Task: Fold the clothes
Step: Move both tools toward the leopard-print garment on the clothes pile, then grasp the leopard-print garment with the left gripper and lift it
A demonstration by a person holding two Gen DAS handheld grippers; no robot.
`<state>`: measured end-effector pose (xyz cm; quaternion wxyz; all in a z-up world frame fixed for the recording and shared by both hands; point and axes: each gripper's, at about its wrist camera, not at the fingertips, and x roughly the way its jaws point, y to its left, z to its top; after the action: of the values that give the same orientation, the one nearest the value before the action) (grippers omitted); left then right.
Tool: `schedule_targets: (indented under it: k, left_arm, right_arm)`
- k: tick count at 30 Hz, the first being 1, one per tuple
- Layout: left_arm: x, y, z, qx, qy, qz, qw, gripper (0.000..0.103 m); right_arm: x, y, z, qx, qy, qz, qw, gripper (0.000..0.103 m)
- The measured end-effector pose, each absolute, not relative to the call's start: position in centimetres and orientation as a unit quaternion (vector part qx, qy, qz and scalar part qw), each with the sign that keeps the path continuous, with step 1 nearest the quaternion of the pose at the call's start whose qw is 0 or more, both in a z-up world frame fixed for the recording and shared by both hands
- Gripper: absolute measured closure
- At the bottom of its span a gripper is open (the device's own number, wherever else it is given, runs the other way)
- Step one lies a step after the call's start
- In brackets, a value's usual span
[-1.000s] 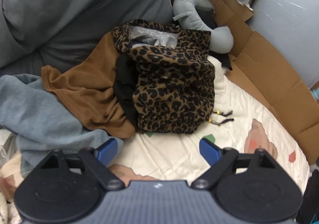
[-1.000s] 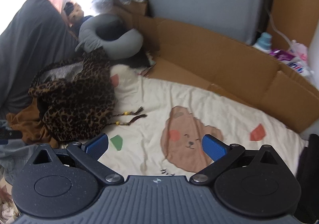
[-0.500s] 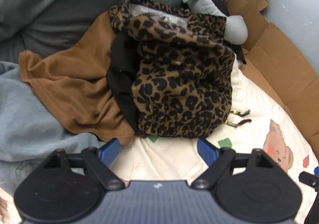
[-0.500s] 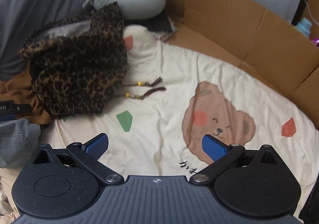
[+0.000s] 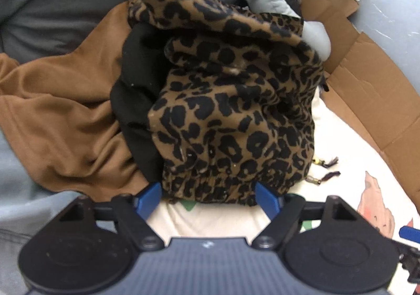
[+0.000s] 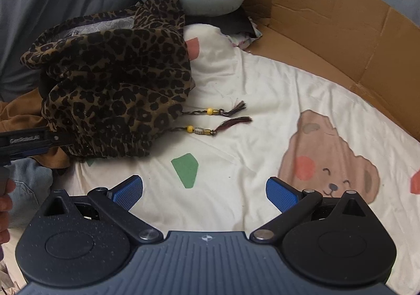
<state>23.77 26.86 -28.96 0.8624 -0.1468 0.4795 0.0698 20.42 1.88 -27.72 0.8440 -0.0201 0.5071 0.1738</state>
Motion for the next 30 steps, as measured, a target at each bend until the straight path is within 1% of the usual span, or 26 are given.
schedule_targets:
  k: [10, 14, 16, 17, 18, 19, 20, 21, 25, 30]
  left_arm:
    - [24.5, 27.0, -32.2, -0.142, 0.457, 0.086, 0.874, 0.023]
    - [24.3, 27.1, -33.3, -0.142, 0.444, 0.08, 0.881, 0.023]
    - [24.1, 27.2, -33.3, -0.147, 0.436, 0.078, 0.884, 0.028]
    - [24.0, 27.3, -33.3, -0.15, 0.432, 0.077, 0.886, 0.037]
    - [23.9, 27.4, -33.3, -0.155, 0.431, 0.085, 0.885, 0.055]
    - [23.7, 27.6, -33.2, -0.16, 0.432, 0.096, 0.882, 0.063]
    - [23.5, 27.9, -33.2, -0.173, 0.431, 0.101, 0.88, 0.067]
    - [23.3, 28.2, -33.1, -0.189, 0.429, 0.1, 0.878, 0.075]
    - [22.3, 27.8, -32.3, -0.191, 0.422, 0.088, 0.882, 0.083]
    - [20.6, 27.2, -30.9, -0.198, 0.412, 0.066, 0.887, 0.087]
  right_arm:
    - [20.9, 2.3, -29.4, 0.023, 0.483, 0.206, 0.851, 0.001]
    - [20.8, 2.8, -29.9, 0.032, 0.486, 0.218, 0.846, 0.001]
    - [20.6, 3.0, -29.9, 0.03, 0.488, 0.222, 0.844, 0.001]
    - [20.5, 3.1, -29.9, 0.029, 0.488, 0.225, 0.843, 0.001]
    - [20.4, 3.2, -29.9, 0.029, 0.487, 0.228, 0.843, 0.001]
    - [20.3, 3.1, -29.8, 0.029, 0.487, 0.228, 0.842, 0.001]
    - [20.2, 3.1, -29.8, 0.029, 0.488, 0.229, 0.842, 0.001]
    - [20.2, 3.0, -29.7, 0.029, 0.488, 0.23, 0.841, 0.001]
    - [19.8, 2.9, -29.4, 0.03, 0.49, 0.232, 0.84, 0.001]
    - [19.2, 2.8, -28.6, 0.026, 0.486, 0.234, 0.842, 0.001]
